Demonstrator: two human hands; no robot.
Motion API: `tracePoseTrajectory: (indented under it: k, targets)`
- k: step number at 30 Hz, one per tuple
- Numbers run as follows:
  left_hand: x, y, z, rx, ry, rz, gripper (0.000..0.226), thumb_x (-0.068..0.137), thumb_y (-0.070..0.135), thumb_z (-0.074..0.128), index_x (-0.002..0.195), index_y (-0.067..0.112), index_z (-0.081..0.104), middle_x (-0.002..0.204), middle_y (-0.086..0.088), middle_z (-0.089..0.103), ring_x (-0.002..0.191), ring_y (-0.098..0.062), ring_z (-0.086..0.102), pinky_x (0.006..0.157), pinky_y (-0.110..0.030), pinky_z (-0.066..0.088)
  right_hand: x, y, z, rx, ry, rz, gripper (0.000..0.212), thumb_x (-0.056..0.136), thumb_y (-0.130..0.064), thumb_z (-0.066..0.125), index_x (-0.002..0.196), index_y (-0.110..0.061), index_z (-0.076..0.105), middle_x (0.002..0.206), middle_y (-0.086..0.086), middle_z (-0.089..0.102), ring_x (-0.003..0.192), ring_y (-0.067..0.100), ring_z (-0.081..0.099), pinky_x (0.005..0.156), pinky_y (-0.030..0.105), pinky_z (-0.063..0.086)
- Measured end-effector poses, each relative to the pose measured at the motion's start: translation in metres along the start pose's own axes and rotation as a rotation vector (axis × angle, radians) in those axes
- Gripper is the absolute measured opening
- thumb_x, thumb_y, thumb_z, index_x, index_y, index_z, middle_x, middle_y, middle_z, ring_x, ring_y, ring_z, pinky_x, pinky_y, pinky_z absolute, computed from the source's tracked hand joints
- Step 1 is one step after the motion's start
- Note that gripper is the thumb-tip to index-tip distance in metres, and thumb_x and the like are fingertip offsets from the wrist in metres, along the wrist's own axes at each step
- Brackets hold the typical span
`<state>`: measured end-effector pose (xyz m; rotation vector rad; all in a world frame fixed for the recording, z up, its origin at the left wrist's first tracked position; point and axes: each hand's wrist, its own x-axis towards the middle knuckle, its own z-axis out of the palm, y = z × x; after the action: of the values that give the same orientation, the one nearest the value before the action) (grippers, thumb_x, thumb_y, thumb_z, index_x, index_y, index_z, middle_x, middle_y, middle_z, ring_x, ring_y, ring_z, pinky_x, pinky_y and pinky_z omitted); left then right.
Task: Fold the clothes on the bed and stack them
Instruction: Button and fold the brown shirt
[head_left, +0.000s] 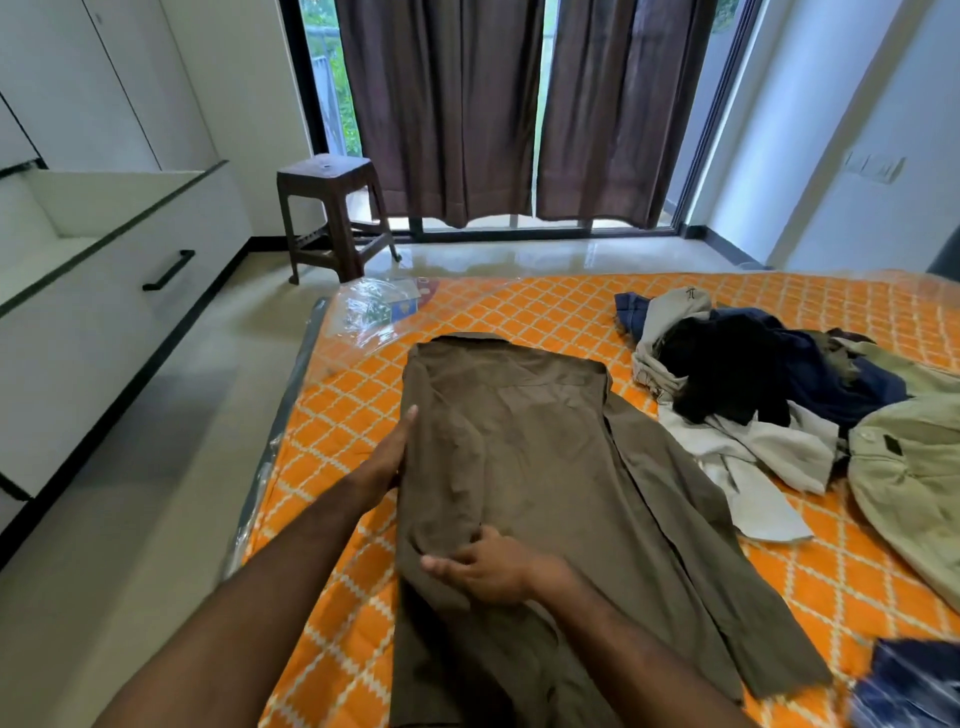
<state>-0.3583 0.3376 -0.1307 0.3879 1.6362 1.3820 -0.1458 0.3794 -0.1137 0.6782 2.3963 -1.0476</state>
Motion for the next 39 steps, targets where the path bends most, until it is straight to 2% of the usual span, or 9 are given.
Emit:
tracePoseTrajectory:
  k: [3, 5, 8, 13, 16, 20, 27, 31, 39]
  targets:
    - [0.04, 0.007, -0.011, -0.006, 0.171, 0.077, 0.052, 0.096, 0.052, 0.056, 0.133, 0.015, 0.059, 0.12, -0.006, 0.07, 0.1, -0.019, 0.071, 0.084, -0.038, 0.057, 0.028, 0.006, -0.01, 0.129, 0.166, 0.006, 0.058, 0.097, -0.064, 0.048, 0.097, -0.01, 0.072, 0.102, 0.015, 0.072, 0.101, 0.03, 0.068, 0.081, 0.031, 0.05]
    - [0.059, 0.014, -0.019, 0.061, 0.27, 0.071, 0.068, 0.094, 0.039, 0.067, 0.147, 0.01, 0.037, 0.133, -0.008, 0.057, 0.11, -0.028, 0.063, 0.088, -0.042, 0.054, 0.056, 0.02, -0.019, 0.186, 0.343, 0.049, 0.035, 0.097, -0.046, 0.061, 0.101, -0.011, 0.068, 0.101, 0.009, 0.071, 0.099, 0.025, 0.067, 0.072, 0.027, 0.044]
    - [0.089, 0.022, -0.027, 0.254, 0.26, 0.121, 0.069, 0.091, 0.033, 0.072, 0.144, 0.01, 0.034, 0.122, -0.008, 0.053, 0.105, -0.028, 0.058, 0.081, -0.039, 0.048, 0.097, 0.03, -0.041, 0.384, 0.564, 0.104, 0.033, 0.092, -0.035, 0.069, 0.11, -0.008, 0.059, 0.111, 0.011, 0.067, 0.105, 0.026, 0.063, 0.076, 0.027, 0.043]
    - [0.136, 0.037, -0.032, 0.442, 0.302, 0.259, 0.024, 0.097, 0.031, 0.062, 0.086, 0.01, 0.06, 0.087, -0.012, 0.061, 0.082, -0.024, 0.056, 0.067, -0.035, 0.039, 0.147, 0.029, -0.064, 0.592, 0.603, 0.188, 0.055, 0.086, -0.045, 0.074, 0.123, -0.01, 0.053, 0.125, 0.008, 0.063, 0.117, 0.029, 0.06, 0.093, 0.033, 0.049]
    - [0.162, 0.045, -0.026, 0.184, 0.313, 0.251, 0.031, 0.1, 0.031, 0.058, 0.072, 0.02, 0.065, 0.083, -0.01, 0.065, 0.079, -0.024, 0.059, 0.073, -0.036, 0.044, 0.171, 0.035, -0.066, 0.729, 0.748, 0.198, 0.039, 0.082, -0.033, 0.079, 0.112, -0.022, 0.056, 0.115, 0.009, 0.068, 0.105, 0.027, 0.065, 0.092, 0.04, 0.054]
    - [0.196, 0.036, -0.016, 0.325, 0.362, 0.238, 0.038, 0.1, 0.033, 0.057, 0.071, 0.01, 0.067, 0.086, -0.016, 0.067, 0.082, -0.028, 0.063, 0.07, -0.034, 0.041, 0.179, 0.062, -0.057, 0.782, 0.931, 0.156, 0.022, 0.087, -0.028, 0.073, 0.105, -0.028, 0.06, 0.089, 0.006, 0.068, 0.085, 0.023, 0.066, 0.084, 0.045, 0.055]
    - [0.232, 0.004, -0.014, 0.658, 0.458, 0.271, 0.043, 0.104, 0.028, 0.05, 0.084, -0.005, 0.067, 0.093, -0.031, 0.065, 0.086, -0.038, 0.06, 0.064, -0.034, 0.03, 0.203, 0.092, -0.048, 0.826, 0.974, 0.259, 0.015, 0.092, -0.032, 0.069, 0.098, -0.021, 0.061, 0.087, -0.003, 0.066, 0.088, 0.019, 0.065, 0.088, 0.043, 0.054]
    - [0.239, 0.0, -0.018, 0.573, 0.453, 0.25, 0.033, 0.1, 0.035, 0.057, 0.094, 0.003, 0.06, 0.091, -0.015, 0.06, 0.084, -0.026, 0.054, 0.069, -0.032, 0.037, 0.21, 0.093, -0.047, 0.895, 1.009, 0.33, 0.018, 0.089, -0.033, 0.073, 0.094, -0.022, 0.06, 0.084, -0.004, 0.067, 0.082, 0.017, 0.065, 0.081, 0.039, 0.055]
    - [0.187, 0.011, -0.011, 0.308, 0.221, 0.194, 0.066, 0.087, 0.037, 0.076, 0.134, 0.01, 0.038, 0.125, -0.009, 0.053, 0.117, -0.026, 0.056, 0.098, -0.043, 0.051, 0.182, 0.079, -0.052, 1.004, 0.809, 0.237, 0.05, 0.078, -0.049, 0.079, 0.104, -0.018, 0.051, 0.103, 0.005, 0.065, 0.091, 0.022, 0.065, 0.073, 0.041, 0.059]
